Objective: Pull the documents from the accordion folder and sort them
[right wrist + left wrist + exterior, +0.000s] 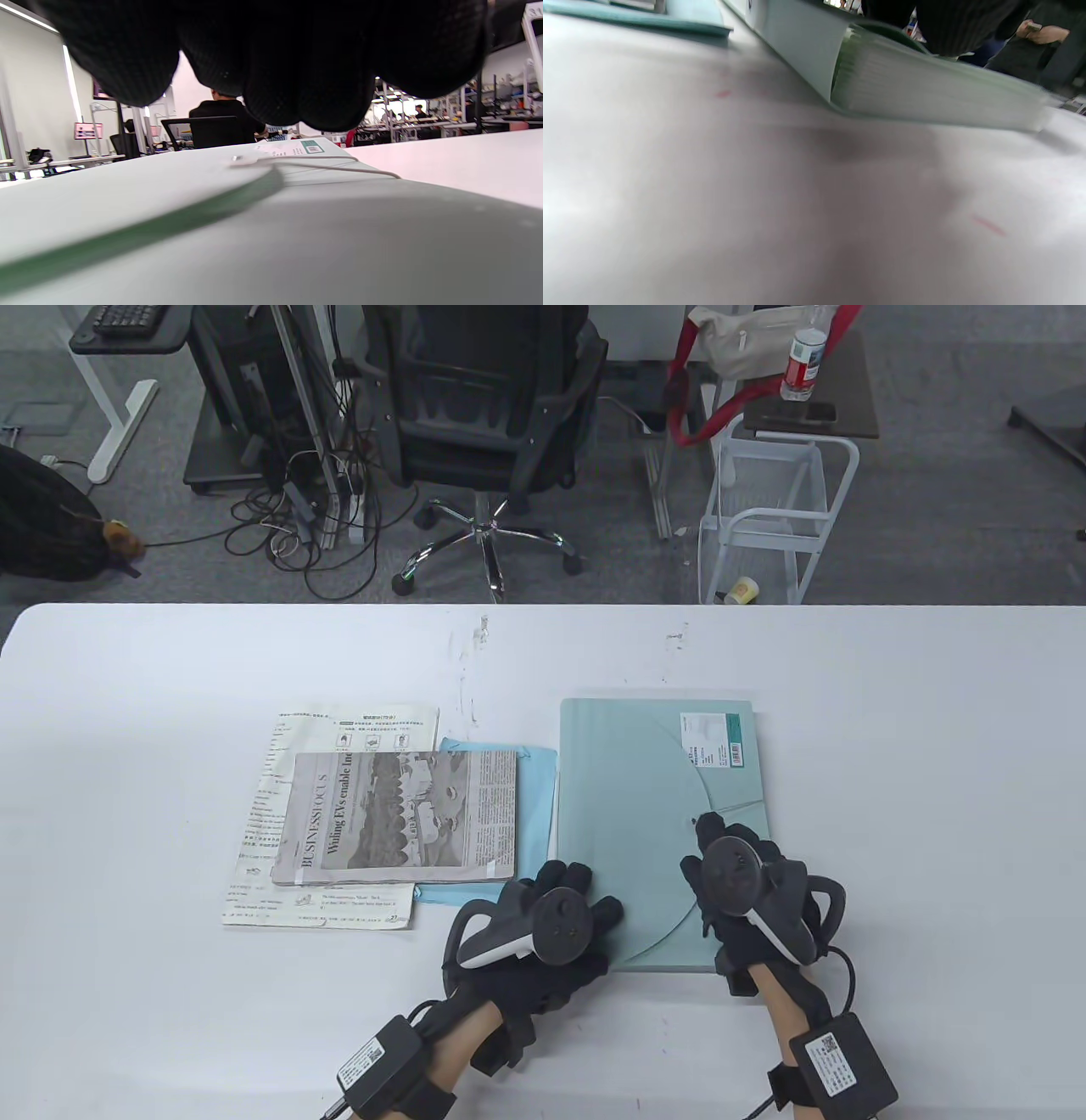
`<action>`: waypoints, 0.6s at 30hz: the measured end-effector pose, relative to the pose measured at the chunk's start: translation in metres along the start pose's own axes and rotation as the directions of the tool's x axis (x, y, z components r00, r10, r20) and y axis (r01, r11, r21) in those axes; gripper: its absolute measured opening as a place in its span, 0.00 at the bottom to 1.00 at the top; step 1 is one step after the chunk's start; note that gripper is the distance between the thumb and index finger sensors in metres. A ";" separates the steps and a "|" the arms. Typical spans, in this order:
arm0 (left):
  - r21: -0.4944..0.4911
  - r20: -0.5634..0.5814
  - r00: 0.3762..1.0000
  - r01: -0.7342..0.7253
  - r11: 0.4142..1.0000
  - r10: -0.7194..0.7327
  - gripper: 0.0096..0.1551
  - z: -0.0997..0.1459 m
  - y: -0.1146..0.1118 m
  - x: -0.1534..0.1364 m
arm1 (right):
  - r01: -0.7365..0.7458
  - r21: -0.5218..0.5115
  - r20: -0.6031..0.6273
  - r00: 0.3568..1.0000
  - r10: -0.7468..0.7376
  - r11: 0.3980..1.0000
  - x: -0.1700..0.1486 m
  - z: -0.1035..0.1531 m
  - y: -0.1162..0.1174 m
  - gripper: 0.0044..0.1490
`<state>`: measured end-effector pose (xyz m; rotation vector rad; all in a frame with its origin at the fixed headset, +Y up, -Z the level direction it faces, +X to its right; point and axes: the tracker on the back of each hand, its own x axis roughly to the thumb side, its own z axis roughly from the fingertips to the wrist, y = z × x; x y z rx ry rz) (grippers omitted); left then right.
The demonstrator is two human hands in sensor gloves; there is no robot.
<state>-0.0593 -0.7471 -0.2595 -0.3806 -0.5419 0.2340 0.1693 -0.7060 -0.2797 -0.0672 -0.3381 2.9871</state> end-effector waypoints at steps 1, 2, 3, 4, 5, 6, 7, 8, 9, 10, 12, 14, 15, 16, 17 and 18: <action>0.019 0.005 1.000 -0.010 1.000 0.010 0.38 0.003 0.004 0.000 | -0.010 -0.009 0.008 1.000 0.010 1.000 0.001 0.002 -0.001 0.39; 0.052 0.010 1.000 -0.021 0.998 0.020 0.38 0.009 0.010 -0.001 | -0.019 -0.025 0.021 1.000 0.020 0.999 0.004 0.004 -0.002 0.40; 0.084 0.012 1.000 -0.026 0.996 0.025 0.39 0.014 0.015 -0.002 | -0.021 -0.038 0.034 0.999 0.023 0.999 0.006 0.005 -0.004 0.41; 0.125 0.009 1.000 -0.026 0.992 0.025 0.39 0.021 0.021 -0.004 | -0.022 -0.049 0.046 0.999 0.024 0.999 0.008 0.007 -0.005 0.42; 0.176 0.004 1.000 -0.028 0.984 0.027 0.39 0.029 0.027 -0.007 | -0.023 -0.056 0.055 0.998 0.026 0.998 0.010 0.009 -0.006 0.43; 0.221 0.008 1.000 -0.025 0.975 0.024 0.40 0.034 0.030 -0.009 | -0.024 -0.059 0.062 0.998 0.027 0.998 0.011 0.010 -0.006 0.44; 0.262 0.006 1.000 -0.006 0.965 0.005 0.40 0.042 0.033 -0.014 | -0.026 -0.052 0.075 0.997 0.030 0.998 0.013 0.012 -0.006 0.45; 0.269 0.000 1.000 0.012 0.963 -0.013 0.40 0.046 0.033 -0.017 | -0.029 -0.044 0.082 0.996 0.032 0.999 0.015 0.013 -0.005 0.48; 0.278 -0.019 0.999 0.051 0.959 -0.048 0.41 0.052 0.033 -0.024 | -0.029 -0.030 0.090 0.995 0.032 0.999 0.016 0.015 -0.004 0.49; 0.292 -0.059 0.996 0.085 0.953 -0.071 0.42 0.057 0.032 -0.032 | -0.031 -0.014 0.099 0.995 0.032 0.999 0.018 0.017 -0.002 0.50; 0.310 -0.137 0.987 0.121 0.943 -0.082 0.44 0.062 0.031 -0.046 | -0.043 0.013 0.107 0.993 0.041 0.999 0.021 0.020 0.000 0.52; 0.292 -0.184 0.980 0.127 0.948 -0.075 0.47 0.063 0.032 -0.059 | -0.065 0.050 0.109 0.992 0.059 0.997 0.024 0.022 0.001 0.55; 0.291 -0.191 0.980 0.104 0.951 -0.048 0.47 0.063 0.031 -0.066 | -0.074 0.064 0.107 0.992 0.067 0.995 0.024 0.023 0.002 0.55; 0.297 -0.193 0.981 0.083 0.951 -0.025 0.48 0.063 0.030 -0.070 | -0.080 0.073 0.106 0.992 0.072 0.994 0.024 0.024 0.002 0.56; 0.305 -0.194 0.981 0.050 0.951 0.010 0.48 0.063 0.027 -0.075 | -0.084 0.081 0.105 0.992 0.075 0.993 0.023 0.024 0.003 0.56; 0.302 -0.194 0.980 0.024 0.953 0.037 0.49 0.062 0.024 -0.080 | -0.088 0.084 0.104 0.991 0.079 0.993 0.023 0.024 0.003 0.57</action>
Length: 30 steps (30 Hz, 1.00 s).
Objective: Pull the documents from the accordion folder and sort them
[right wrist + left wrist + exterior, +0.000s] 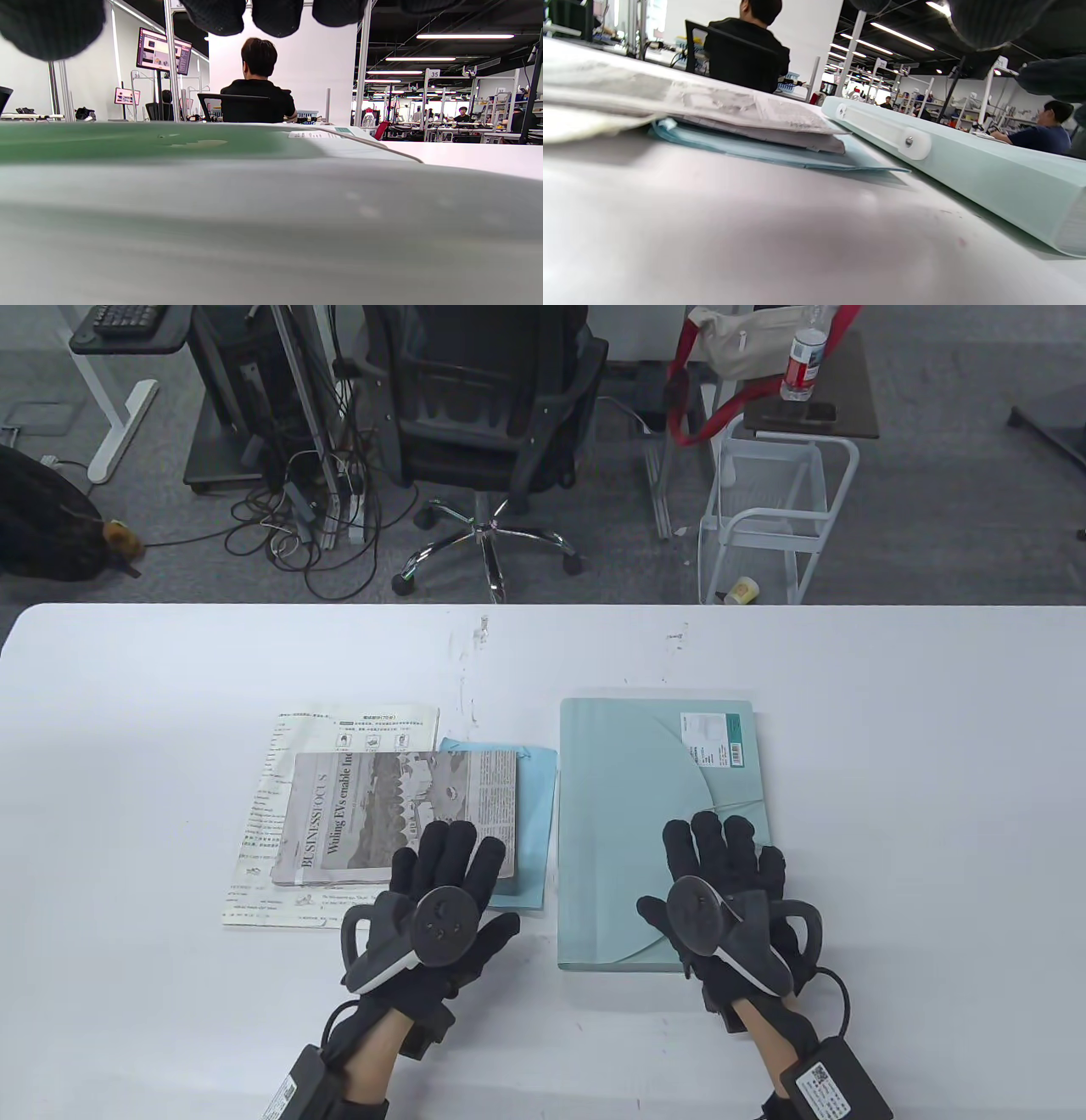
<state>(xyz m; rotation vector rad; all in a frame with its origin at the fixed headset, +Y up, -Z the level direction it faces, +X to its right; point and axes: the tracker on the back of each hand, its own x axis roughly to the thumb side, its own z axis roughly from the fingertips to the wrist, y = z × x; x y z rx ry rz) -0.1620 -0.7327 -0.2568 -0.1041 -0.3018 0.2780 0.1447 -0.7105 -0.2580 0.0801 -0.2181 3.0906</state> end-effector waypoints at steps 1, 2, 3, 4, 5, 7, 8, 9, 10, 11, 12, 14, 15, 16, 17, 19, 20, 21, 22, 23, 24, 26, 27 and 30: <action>-0.009 -0.009 1.000 -0.007 1.000 0.007 0.49 0.000 -0.001 -0.002 | -0.002 0.002 -0.002 1.000 0.002 1.000 0.000 0.000 0.000 0.57; -0.019 -0.025 1.000 -0.007 1.000 0.007 0.49 0.000 -0.002 -0.004 | -0.002 0.000 -0.003 1.000 0.002 1.000 -0.001 0.000 -0.001 0.57; -0.021 -0.030 1.000 -0.002 1.000 0.001 0.50 0.000 -0.002 -0.005 | 0.001 -0.004 -0.003 1.000 -0.001 1.000 -0.001 0.001 -0.002 0.57; -0.016 -0.035 0.999 0.000 1.000 -0.001 0.50 0.000 -0.002 -0.006 | 0.002 -0.008 0.001 1.000 -0.002 1.000 0.000 0.002 -0.003 0.57; -0.015 -0.038 0.999 -0.002 1.000 0.001 0.49 0.000 -0.001 -0.006 | 0.000 -0.011 0.003 1.000 0.000 1.000 0.000 0.003 -0.002 0.57; -0.006 -0.036 0.999 -0.008 1.000 0.008 0.49 0.000 0.000 -0.005 | -0.012 -0.003 0.009 1.000 0.012 1.000 0.002 0.003 -0.001 0.57; -0.004 -0.037 0.999 -0.009 1.000 0.009 0.49 0.000 0.001 -0.005 | -0.016 0.001 0.012 1.000 0.016 1.000 0.003 0.003 0.000 0.57; -0.005 -0.037 0.999 -0.010 1.000 0.010 0.49 0.000 0.001 -0.005 | -0.020 0.011 0.015 1.000 0.020 1.000 0.004 0.003 0.002 0.56; -0.004 -0.036 0.999 -0.011 1.000 0.011 0.49 0.000 0.001 -0.005 | -0.024 0.017 0.016 1.000 0.023 1.000 0.005 0.003 0.003 0.57; -0.001 -0.036 0.999 -0.014 1.000 0.014 0.49 0.000 0.001 -0.006 | -0.029 0.022 0.018 0.999 0.029 0.999 0.006 0.003 0.004 0.56; -0.004 -0.037 0.999 -0.015 1.000 0.015 0.49 0.000 0.001 -0.006 | -0.031 0.023 0.018 0.999 0.031 0.999 0.006 0.003 0.005 0.56; -0.010 -0.040 0.999 -0.020 1.000 0.019 0.49 -0.001 0.000 -0.007 | -0.035 0.028 0.020 0.999 0.034 0.999 0.007 0.003 0.006 0.56; -0.013 -0.041 0.999 -0.022 1.000 0.021 0.49 -0.001 0.000 -0.007 | -0.035 0.029 0.019 0.999 0.034 0.999 0.007 0.003 0.005 0.56; -0.016 -0.039 0.999 -0.026 1.000 0.026 0.49 -0.001 0.000 -0.007 | -0.035 0.030 0.018 0.999 0.034 0.999 0.007 0.003 0.005 0.56; -0.019 -0.038 0.999 -0.029 0.999 0.028 0.50 -0.002 -0.001 -0.007 | -0.032 0.035 0.020 0.999 0.031 0.999 0.007 0.002 0.005 0.56; -0.034 -0.033 0.999 -0.031 0.999 0.030 0.50 -0.002 -0.003 -0.006 | -0.021 0.048 0.022 1.000 0.020 0.999 0.007 0.002 0.005 0.56; -0.040 -0.027 0.999 -0.031 0.999 0.030 0.50 -0.002 -0.004 -0.005 | -0.019 0.050 0.021 1.000 0.018 0.999 0.007 0.002 0.005 0.56; -0.045 -0.025 0.999 -0.030 0.999 0.029 0.50 -0.003 -0.005 -0.005 | -0.017 0.052 0.021 1.000 0.016 0.998 0.006 0.002 0.005 0.56; -0.051 -0.023 0.999 -0.026 0.998 0.025 0.50 -0.003 -0.005 -0.004 | -0.015 0.053 0.020 1.000 0.014 0.999 0.006 0.002 0.005 0.56; -0.052 -0.020 1.000 -0.022 0.998 0.021 0.50 -0.003 -0.005 -0.003 | -0.014 0.054 0.018 1.000 0.013 0.998 0.006 0.002 0.005 0.56; -0.053 -0.017 1.000 -0.019 0.998 0.018 0.50 -0.003 -0.006 -0.002 | -0.013 0.056 0.015 1.000 0.012 0.998 0.005 0.001 0.006 0.55; -0.055 -0.013 1.000 -0.019 0.998 0.018 0.50 -0.003 -0.006 -0.001 | -0.013 0.075 0.005 1.000 0.013 0.997 0.004 0.001 0.006 0.55; -0.055 -0.012 1.000 -0.019 0.998 0.018 0.50 -0.003 -0.006 -0.001 | -0.014 0.080 0.002 1.000 0.014 0.997 0.004 0.001 0.006 0.56; -0.056 -0.011 1.000 -0.019 0.998 0.018 0.50 -0.003 -0.006 0.000 | -0.014 0.089 -0.005 1.000 0.015 0.996 0.003 0.001 0.006 0.55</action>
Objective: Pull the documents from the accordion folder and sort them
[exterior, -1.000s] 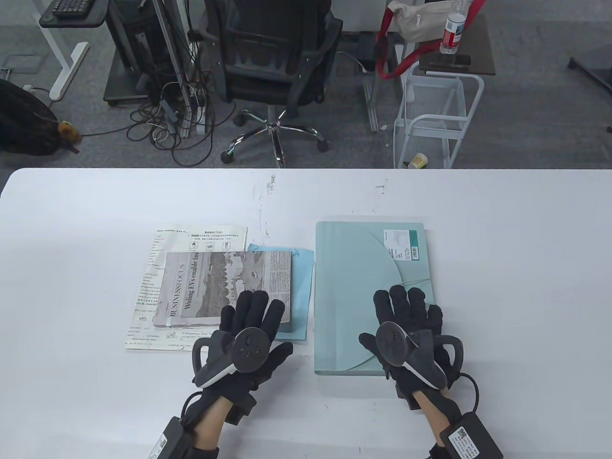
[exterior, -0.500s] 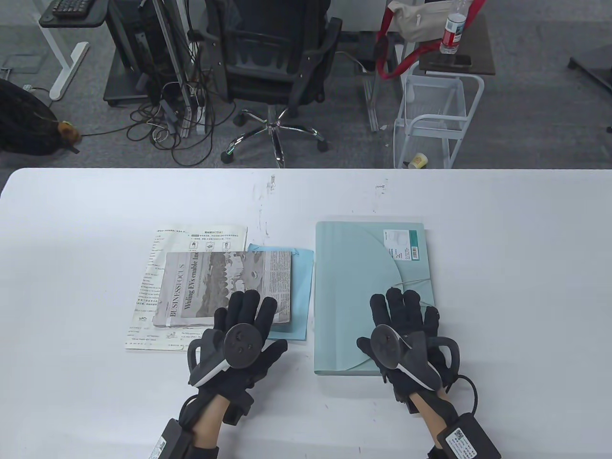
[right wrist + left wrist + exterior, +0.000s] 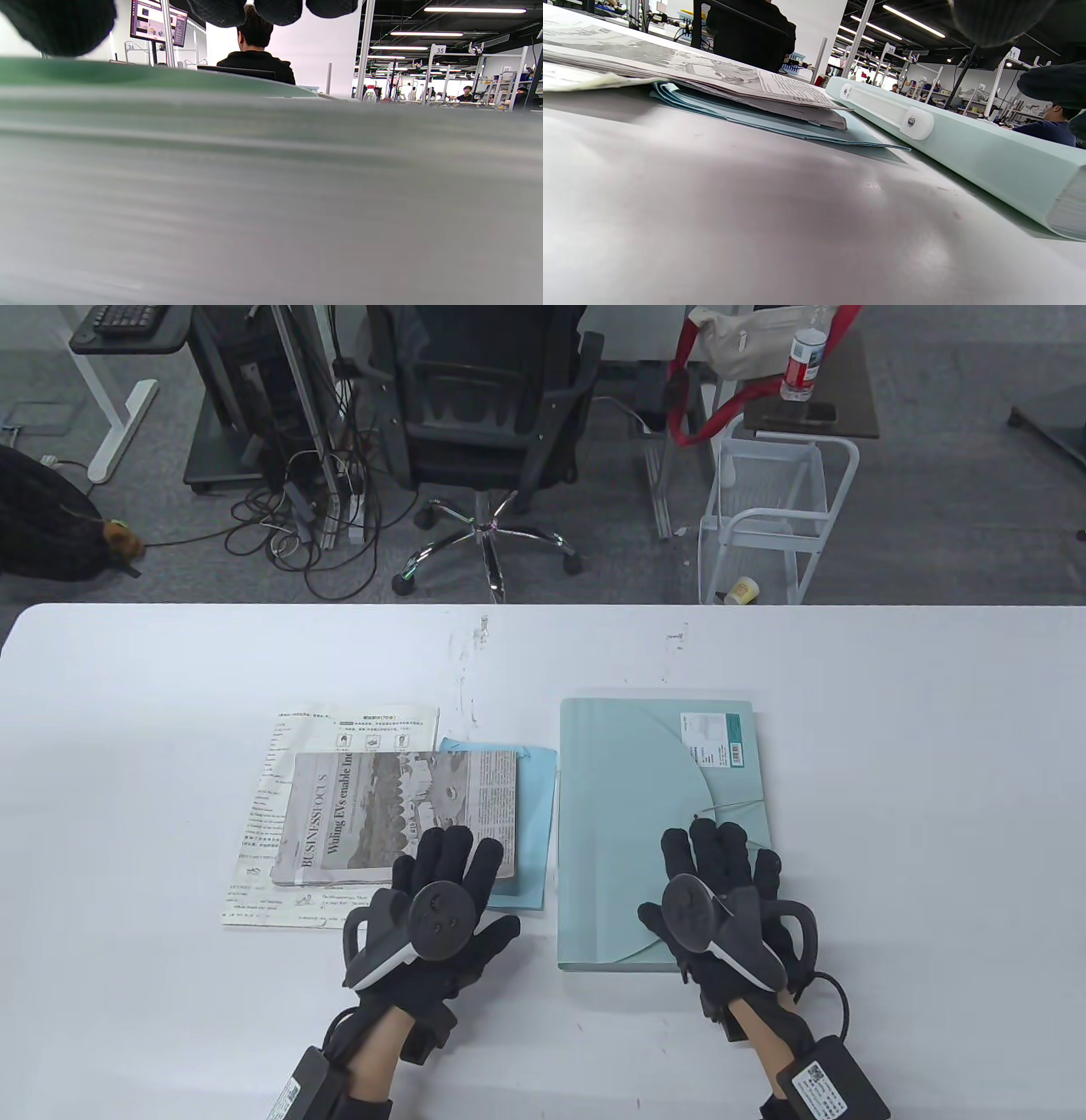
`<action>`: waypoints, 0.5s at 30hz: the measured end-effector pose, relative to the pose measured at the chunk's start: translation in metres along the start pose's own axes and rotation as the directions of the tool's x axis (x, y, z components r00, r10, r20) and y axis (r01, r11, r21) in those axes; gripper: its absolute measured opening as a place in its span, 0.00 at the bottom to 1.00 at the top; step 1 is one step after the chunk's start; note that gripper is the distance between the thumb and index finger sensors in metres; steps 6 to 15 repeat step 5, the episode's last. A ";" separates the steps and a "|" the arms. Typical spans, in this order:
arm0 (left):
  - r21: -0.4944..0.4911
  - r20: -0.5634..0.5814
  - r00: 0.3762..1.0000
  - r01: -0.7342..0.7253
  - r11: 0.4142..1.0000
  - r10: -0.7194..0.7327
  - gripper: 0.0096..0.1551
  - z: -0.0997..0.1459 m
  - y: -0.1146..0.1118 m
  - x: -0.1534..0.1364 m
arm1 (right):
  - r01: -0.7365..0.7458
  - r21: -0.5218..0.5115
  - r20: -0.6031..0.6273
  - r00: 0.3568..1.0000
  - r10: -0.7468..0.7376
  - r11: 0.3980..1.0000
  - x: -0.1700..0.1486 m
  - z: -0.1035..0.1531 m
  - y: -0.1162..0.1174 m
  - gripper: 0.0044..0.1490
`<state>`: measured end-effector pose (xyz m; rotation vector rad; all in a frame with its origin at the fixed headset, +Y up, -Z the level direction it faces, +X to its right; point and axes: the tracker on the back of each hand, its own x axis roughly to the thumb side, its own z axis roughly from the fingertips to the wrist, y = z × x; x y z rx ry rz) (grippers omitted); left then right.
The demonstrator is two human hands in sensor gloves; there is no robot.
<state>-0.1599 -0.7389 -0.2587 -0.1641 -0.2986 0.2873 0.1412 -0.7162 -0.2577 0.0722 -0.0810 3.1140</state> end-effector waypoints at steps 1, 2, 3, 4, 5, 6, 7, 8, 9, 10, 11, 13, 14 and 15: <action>-0.002 -0.001 1.000 -0.003 1.000 0.003 0.50 0.000 0.000 0.000 | 0.001 0.000 -0.002 1.000 -0.001 1.000 0.000 0.000 0.000 0.55; -0.002 -0.001 1.000 -0.006 1.000 0.006 0.50 0.000 0.000 0.000 | 0.002 0.002 -0.007 1.000 -0.002 1.000 -0.001 0.000 0.000 0.55; -0.001 -0.001 1.000 -0.008 1.000 0.008 0.50 0.000 0.000 0.000 | 0.003 0.003 -0.009 1.000 -0.003 1.000 -0.001 0.000 0.000 0.55; -0.002 0.000 1.000 -0.009 1.000 0.009 0.50 0.000 0.000 0.000 | 0.005 0.004 -0.010 1.000 -0.005 1.000 -0.001 0.000 0.000 0.55; -0.002 0.001 1.000 -0.009 1.000 0.009 0.50 0.000 -0.001 0.001 | 0.008 0.006 -0.012 1.000 -0.008 1.000 -0.002 0.000 0.000 0.55; -0.002 0.001 1.000 -0.009 1.000 0.009 0.50 0.000 -0.001 0.001 | 0.008 0.006 -0.012 1.000 -0.008 1.000 -0.002 0.000 0.000 0.55; -0.002 0.001 1.000 -0.009 1.000 0.009 0.50 0.000 -0.001 0.001 | 0.008 0.006 -0.012 1.000 -0.008 1.000 -0.002 0.000 0.000 0.55; -0.002 0.001 1.000 -0.009 1.000 0.009 0.50 0.000 -0.001 0.001 | 0.008 0.006 -0.012 1.000 -0.008 1.000 -0.002 0.000 0.000 0.55; -0.002 0.001 1.000 -0.009 1.000 0.009 0.50 0.000 -0.001 0.001 | 0.008 0.006 -0.012 1.000 -0.008 1.000 -0.002 0.000 0.000 0.55; -0.002 0.001 1.000 -0.009 1.000 0.009 0.50 0.000 -0.001 0.001 | 0.008 0.006 -0.012 1.000 -0.008 1.000 -0.002 0.000 0.000 0.55; -0.002 0.001 1.000 -0.009 1.000 0.009 0.50 0.000 -0.001 0.001 | 0.008 0.006 -0.012 1.000 -0.008 1.000 -0.002 0.000 0.000 0.55; -0.002 0.001 1.000 -0.009 1.000 0.009 0.50 0.000 -0.001 0.001 | 0.008 0.006 -0.012 1.000 -0.008 1.000 -0.002 0.000 0.000 0.55; -0.002 0.001 1.000 -0.009 1.000 0.009 0.50 0.000 -0.001 0.001 | 0.008 0.006 -0.012 1.000 -0.008 1.000 -0.002 0.000 0.000 0.55; -0.002 0.001 1.000 -0.009 1.000 0.009 0.50 0.000 -0.001 0.001 | 0.008 0.006 -0.012 1.000 -0.008 1.000 -0.002 0.000 0.000 0.55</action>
